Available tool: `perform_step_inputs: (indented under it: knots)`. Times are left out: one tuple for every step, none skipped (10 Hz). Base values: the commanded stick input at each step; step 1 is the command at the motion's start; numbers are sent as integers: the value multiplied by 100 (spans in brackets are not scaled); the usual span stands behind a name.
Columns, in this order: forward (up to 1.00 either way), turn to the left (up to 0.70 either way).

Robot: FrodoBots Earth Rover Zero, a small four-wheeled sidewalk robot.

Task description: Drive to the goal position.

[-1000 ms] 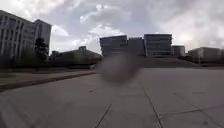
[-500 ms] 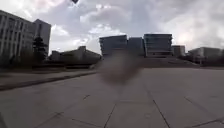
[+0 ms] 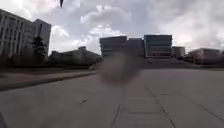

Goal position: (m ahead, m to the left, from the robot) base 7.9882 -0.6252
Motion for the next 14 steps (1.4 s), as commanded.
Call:
perform_step_inputs:
  knots:
    - [70, 15]
    - [70, 12]
    - [70, 8]
    - [70, 5]
    - [70, 1]
    - [70, 0]
    - [70, 0]
    - [70, 0]
    - [70, 0]
    - [70, 0]
    - [70, 1]
    - [70, 2]
    - [70, 2]
    - [70, 2]
